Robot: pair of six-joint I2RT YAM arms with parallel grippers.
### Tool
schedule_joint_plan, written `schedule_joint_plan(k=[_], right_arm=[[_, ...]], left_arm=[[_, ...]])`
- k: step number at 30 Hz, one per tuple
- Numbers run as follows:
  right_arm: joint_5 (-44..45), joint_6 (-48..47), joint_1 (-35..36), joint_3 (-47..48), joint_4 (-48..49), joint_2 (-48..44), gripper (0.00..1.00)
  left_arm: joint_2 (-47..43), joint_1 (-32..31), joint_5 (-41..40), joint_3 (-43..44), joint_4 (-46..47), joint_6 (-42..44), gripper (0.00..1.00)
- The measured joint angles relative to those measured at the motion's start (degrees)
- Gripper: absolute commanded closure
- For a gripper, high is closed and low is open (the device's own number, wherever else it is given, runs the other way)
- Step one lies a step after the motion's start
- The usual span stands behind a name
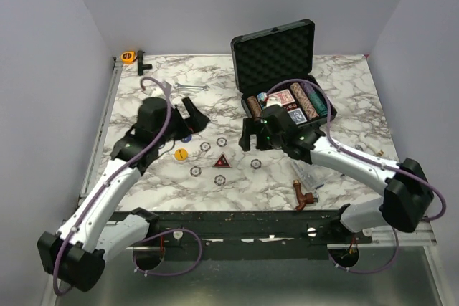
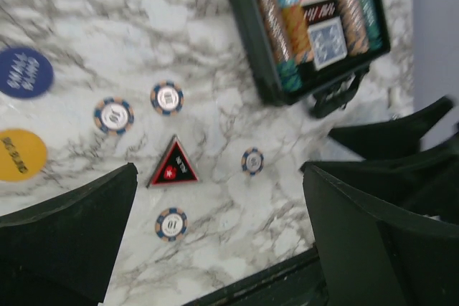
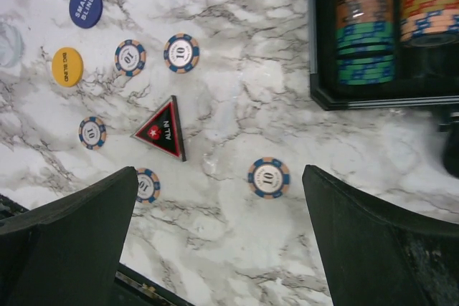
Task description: Pack up texas hold em set
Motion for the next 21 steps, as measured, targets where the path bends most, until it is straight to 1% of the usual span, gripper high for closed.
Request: schedule_joint_plan(k=[2,5,8,10,15,21], right_arm=[[2.6,1.6,3.3,2.1,0.0,3.5,0.0],[5.6,2.9,8.2,5.5,0.0,9.2,0.0],[6.8,2.9,11.3,8.8,0.0,14.7,0.0],[7.1,2.4,12.1,10.7,0.0,18.2,0.0],[7.0,-1.2,13.5,14.0,0.1,25.4,0.0],[6.6,-3.8,15.3,14.3,1.0,28.9,0.0]], left_arm=[[-4.3,4.0,-0.6,3.7,-1.5,1.8,0.01],[-7.4,7.4,-1.3,10.6,-3.3,4.9,0.01],[-8.3,8.2,-1.8,16.6,-3.7,7.3,0.01],[-9.1,8.3,-2.3,19.3,-3.1,9.0,0.01],[-10.4,9.0,-3.9,19.4,-1.9,12.9,0.02],[-10.3,12.4,-5.5,14.0,-2.0,15.1,0.02]])
